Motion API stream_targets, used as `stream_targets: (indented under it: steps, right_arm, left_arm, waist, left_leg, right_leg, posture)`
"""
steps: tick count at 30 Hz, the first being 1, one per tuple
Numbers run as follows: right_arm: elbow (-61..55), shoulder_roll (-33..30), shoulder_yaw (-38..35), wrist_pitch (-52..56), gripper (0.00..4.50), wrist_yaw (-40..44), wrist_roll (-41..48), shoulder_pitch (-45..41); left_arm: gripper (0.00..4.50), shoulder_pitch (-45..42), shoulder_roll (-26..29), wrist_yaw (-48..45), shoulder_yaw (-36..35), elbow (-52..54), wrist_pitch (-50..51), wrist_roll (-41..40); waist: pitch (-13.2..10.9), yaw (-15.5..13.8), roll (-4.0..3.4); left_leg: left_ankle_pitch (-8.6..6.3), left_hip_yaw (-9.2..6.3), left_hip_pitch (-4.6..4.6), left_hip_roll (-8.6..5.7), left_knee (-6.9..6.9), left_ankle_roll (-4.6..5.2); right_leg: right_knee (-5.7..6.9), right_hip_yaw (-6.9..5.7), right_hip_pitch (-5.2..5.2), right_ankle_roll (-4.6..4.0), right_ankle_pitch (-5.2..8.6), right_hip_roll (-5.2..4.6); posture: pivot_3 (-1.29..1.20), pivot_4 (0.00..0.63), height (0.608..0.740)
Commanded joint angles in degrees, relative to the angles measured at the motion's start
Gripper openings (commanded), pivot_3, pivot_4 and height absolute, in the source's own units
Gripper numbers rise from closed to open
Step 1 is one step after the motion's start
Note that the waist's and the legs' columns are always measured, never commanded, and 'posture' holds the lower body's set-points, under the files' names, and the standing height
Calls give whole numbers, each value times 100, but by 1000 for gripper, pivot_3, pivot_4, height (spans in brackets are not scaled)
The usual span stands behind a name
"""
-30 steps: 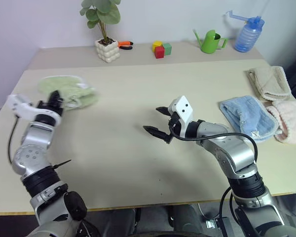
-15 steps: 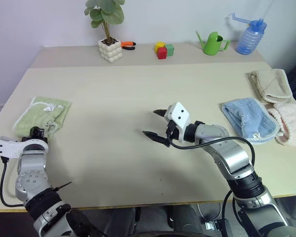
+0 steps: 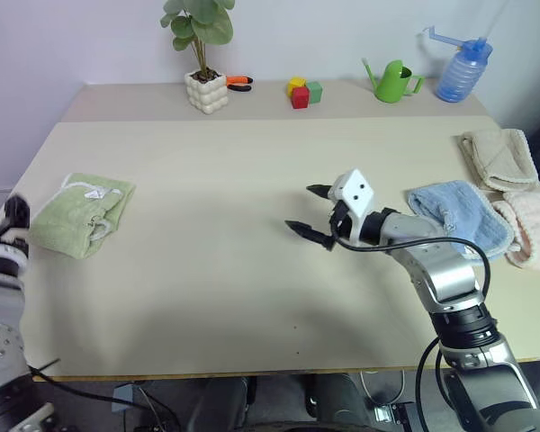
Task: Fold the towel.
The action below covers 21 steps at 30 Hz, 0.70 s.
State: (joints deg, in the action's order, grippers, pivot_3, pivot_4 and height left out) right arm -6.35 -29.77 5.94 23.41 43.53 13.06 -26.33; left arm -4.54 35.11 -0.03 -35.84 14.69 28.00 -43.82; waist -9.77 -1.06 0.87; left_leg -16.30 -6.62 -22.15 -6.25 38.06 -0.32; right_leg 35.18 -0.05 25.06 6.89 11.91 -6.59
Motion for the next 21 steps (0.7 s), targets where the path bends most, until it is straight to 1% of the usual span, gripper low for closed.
stream_targets:
  steps: [1, 4, 7, 12, 21]
  right_arm:
    - [340, -419, -427, -537, 4500, 162, -115, 41]
    - [617, -636, -678, -663, 4500, 262, -20, 136]
    - [800, -824, -824, -840, 4500, 466, 18, 297]
    - [696, -990, -1089, -761, 4500, 720, 279, 559]
    - [814, -835, -1259, -564, 4500, 488, 439, 481]
  left_arm:
    - [4352, 272, 522, -1229, 1202, 529, -227, 802]
    - [4352, 358, 739, -1900, 1846, 632, -526, 1286]
    - [4352, 311, 744, -2276, 2197, 526, -729, 1648]
    - [4352, 211, 577, -2650, 2312, 300, -877, 1829]
    - [4352, 336, 367, -3174, 2335, 336, -795, 1836]
  waist:
    - [-2, 32, -10]
    - [-4, 95, -14]
    - [-7, 174, -19]
    - [-8, 164, -21]
    - [-9, 160, -22]
  left_leg:
    - [-1, 3, 0, 0, -2, 1]
    - [-2, 15, 3, 8, -10, 4]
    - [-1, 15, 2, 19, -24, 1]
    - [-13, 14, 2, 18, -26, 22]
    - [-14, 13, 1, 14, -21, 25]
  right_leg:
    - [-2, 1, 0, 0, 0, 0]
    - [-2, 6, 10, 1, 0, 2]
    - [-1, 8, 21, -2, 1, 10]
    - [-1, 8, 21, -2, 1, 7]
    - [-1, 8, 18, -1, 1, 3]
  posture:
    - [0, 150, 732]
    - [0, 150, 732]
    - [0, 150, 732]
    - [0, 150, 732]
    - [0, 150, 732]
